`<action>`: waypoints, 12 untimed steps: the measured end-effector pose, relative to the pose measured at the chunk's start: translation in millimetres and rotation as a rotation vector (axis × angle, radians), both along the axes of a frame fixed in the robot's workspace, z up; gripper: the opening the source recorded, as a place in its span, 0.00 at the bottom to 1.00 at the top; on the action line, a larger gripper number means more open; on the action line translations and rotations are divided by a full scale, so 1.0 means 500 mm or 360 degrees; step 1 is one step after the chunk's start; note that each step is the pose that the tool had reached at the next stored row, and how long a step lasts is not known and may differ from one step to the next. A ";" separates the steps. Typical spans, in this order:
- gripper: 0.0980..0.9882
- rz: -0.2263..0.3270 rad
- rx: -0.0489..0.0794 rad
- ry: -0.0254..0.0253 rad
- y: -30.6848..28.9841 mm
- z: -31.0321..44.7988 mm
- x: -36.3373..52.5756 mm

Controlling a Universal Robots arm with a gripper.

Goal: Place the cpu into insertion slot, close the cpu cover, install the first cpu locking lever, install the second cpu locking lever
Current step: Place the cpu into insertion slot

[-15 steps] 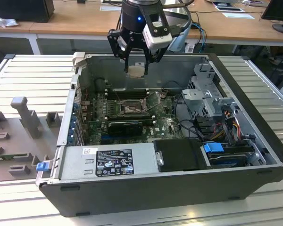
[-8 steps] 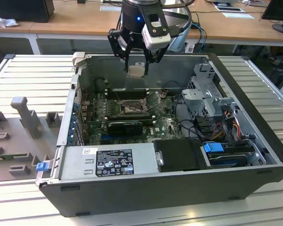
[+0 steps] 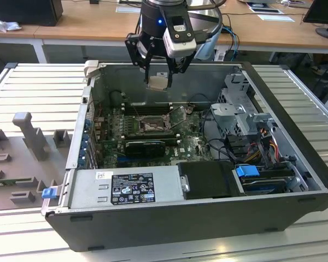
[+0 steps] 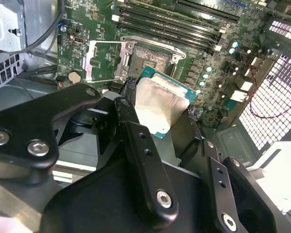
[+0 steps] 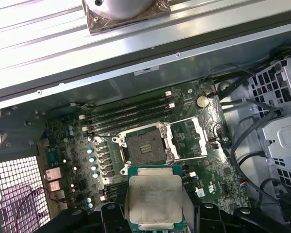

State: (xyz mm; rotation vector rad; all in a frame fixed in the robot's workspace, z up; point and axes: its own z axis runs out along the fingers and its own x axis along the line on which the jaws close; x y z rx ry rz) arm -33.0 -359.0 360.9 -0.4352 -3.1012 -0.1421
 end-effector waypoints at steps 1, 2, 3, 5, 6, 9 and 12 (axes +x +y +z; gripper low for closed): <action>0.49 -0.0004 0.0000 0.00000 0.000 0.000 0.000; 0.49 -0.0010 0.0000 0.00000 0.000 0.000 0.000; 0.49 -0.0014 0.0000 0.00000 0.000 0.000 0.000; 0.49 -0.0024 0.0000 0.00000 0.000 0.000 0.000; 0.49 -0.0030 0.0000 0.00000 0.000 0.000 0.000; 0.49 -0.0058 0.0000 -0.00001 0.000 0.000 0.000; 0.49 -0.0098 0.0000 0.00000 0.000 0.000 0.000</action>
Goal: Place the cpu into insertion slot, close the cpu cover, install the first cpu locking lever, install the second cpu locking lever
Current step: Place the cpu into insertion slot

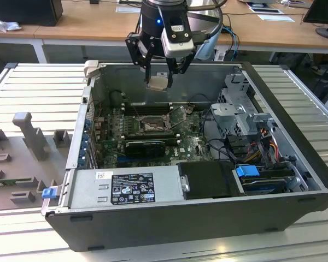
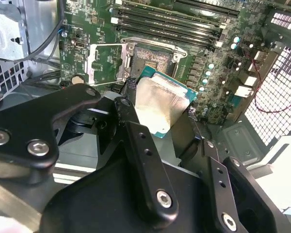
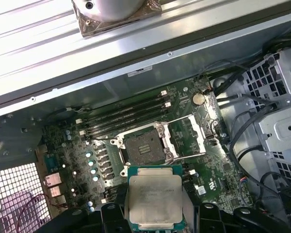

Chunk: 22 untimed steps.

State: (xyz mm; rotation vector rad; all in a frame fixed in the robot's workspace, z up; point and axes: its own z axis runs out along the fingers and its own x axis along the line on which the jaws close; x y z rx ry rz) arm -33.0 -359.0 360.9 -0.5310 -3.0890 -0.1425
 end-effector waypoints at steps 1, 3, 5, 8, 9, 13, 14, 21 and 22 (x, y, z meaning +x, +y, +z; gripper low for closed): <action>0.49 -0.0007 0.0000 0.00000 0.000 0.000 0.000; 0.49 -0.0017 0.0000 0.00001 0.000 -0.001 0.000; 0.49 -0.0017 0.0000 0.00002 0.000 -0.002 0.000; 0.49 -0.0020 0.0000 0.00005 0.000 -0.004 0.000; 0.49 -0.0027 0.0000 0.00004 0.000 -0.004 0.000; 0.49 -0.0069 0.0000 0.00003 0.000 -0.005 0.000; 0.49 -0.0081 -0.0001 0.00002 0.000 -0.005 0.000; 0.49 -0.0146 -0.0002 0.00002 0.000 -0.005 0.000; 0.49 -0.0154 -0.0003 0.00003 0.000 -0.005 0.000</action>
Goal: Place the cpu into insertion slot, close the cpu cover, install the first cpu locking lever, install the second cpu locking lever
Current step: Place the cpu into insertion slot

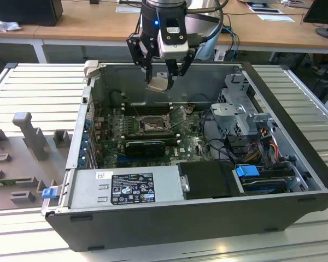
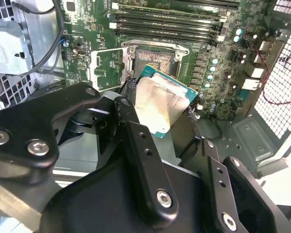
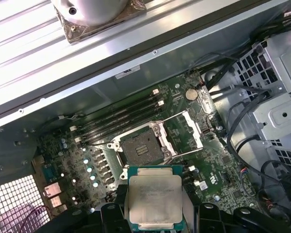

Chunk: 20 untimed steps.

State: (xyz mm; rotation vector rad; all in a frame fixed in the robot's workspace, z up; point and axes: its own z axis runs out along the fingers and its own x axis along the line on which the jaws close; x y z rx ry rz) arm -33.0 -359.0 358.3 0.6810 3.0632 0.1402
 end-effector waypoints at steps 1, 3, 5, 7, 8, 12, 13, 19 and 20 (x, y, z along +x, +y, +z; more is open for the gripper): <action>0.49 -0.0011 0.0000 -0.00001 0.000 0.000 0.000; 0.49 -0.0032 0.0000 0.00000 0.000 0.000 0.000; 0.49 -0.0056 0.0000 0.00001 0.000 0.000 0.000; 0.49 -0.0078 0.0000 0.00000 0.000 -0.001 0.000; 0.49 -0.0084 0.0000 -0.00001 0.000 -0.001 0.000; 0.49 -0.0123 0.0000 0.00000 0.000 -0.001 0.000; 0.49 -0.0139 0.0000 0.00000 0.000 -0.001 0.000; 0.49 -0.0200 0.0000 0.00000 0.000 -0.001 0.000; 0.49 -0.0208 0.0000 -0.00001 0.000 -0.001 0.000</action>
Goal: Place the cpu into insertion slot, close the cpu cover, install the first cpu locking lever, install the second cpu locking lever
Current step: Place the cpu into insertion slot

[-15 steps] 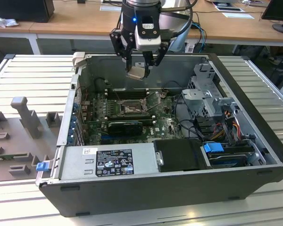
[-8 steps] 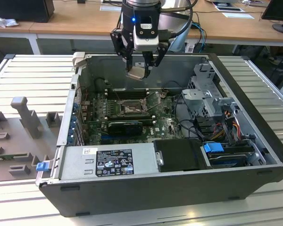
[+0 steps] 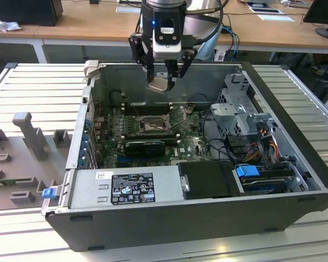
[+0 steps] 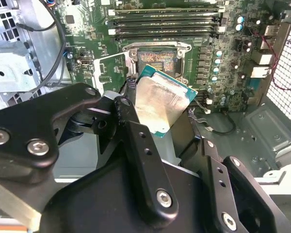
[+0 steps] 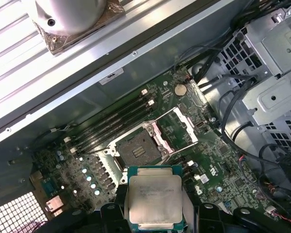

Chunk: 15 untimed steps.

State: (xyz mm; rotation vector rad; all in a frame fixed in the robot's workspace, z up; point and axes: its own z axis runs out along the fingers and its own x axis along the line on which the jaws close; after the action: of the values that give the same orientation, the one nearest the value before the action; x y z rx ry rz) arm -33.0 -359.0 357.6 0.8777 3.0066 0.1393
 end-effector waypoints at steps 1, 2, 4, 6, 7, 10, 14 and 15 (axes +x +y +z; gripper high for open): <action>0.49 -0.0005 0.0000 0.00001 0.000 0.000 0.000; 0.49 -0.0010 0.0000 0.00001 0.000 0.000 0.000; 0.49 -0.0020 0.0000 0.00001 0.000 0.000 0.000; 0.49 -0.0033 0.0000 0.00001 0.000 0.000 0.000; 0.49 -0.0037 0.0000 0.00000 0.000 0.000 0.000; 0.49 -0.0061 0.0000 0.00001 0.000 0.000 0.000; 0.49 -0.0080 0.0000 -0.00001 0.000 0.000 0.000; 0.49 -0.0084 0.0000 0.00001 0.000 0.000 0.000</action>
State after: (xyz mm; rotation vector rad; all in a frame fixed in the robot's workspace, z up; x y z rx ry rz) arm -33.0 -359.0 357.4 0.9559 2.9803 0.1389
